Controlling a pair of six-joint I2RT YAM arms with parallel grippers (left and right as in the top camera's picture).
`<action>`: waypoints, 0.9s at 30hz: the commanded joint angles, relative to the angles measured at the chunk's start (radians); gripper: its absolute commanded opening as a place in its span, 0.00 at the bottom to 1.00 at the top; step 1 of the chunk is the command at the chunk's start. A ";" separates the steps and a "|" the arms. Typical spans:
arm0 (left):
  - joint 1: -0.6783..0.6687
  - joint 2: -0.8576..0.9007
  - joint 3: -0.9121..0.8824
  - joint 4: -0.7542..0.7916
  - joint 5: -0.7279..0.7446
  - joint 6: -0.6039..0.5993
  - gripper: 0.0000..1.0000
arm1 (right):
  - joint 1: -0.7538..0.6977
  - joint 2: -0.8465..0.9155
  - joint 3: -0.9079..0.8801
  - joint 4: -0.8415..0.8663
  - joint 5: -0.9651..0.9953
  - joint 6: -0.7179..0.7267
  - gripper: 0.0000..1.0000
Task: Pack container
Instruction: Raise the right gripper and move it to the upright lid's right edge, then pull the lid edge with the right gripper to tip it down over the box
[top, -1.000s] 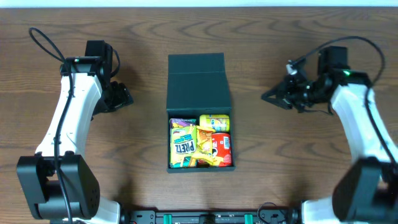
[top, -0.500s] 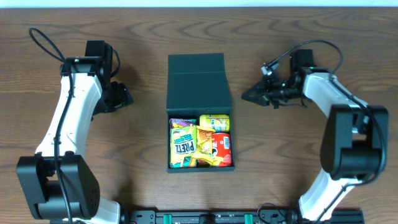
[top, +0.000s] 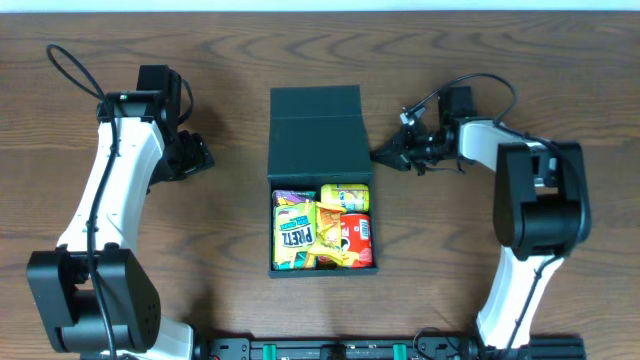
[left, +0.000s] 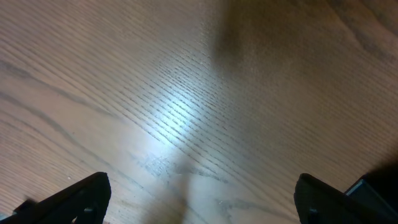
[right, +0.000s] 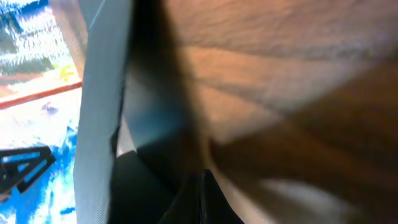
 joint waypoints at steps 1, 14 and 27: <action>0.003 0.004 -0.004 -0.002 0.000 -0.004 0.95 | 0.024 0.020 0.000 0.053 -0.040 0.095 0.01; 0.003 0.004 -0.004 -0.002 0.000 -0.004 0.95 | 0.092 0.056 0.000 0.398 -0.192 0.289 0.01; 0.003 0.004 -0.004 -0.002 0.000 -0.004 0.95 | 0.115 0.056 0.000 0.798 -0.420 0.461 0.01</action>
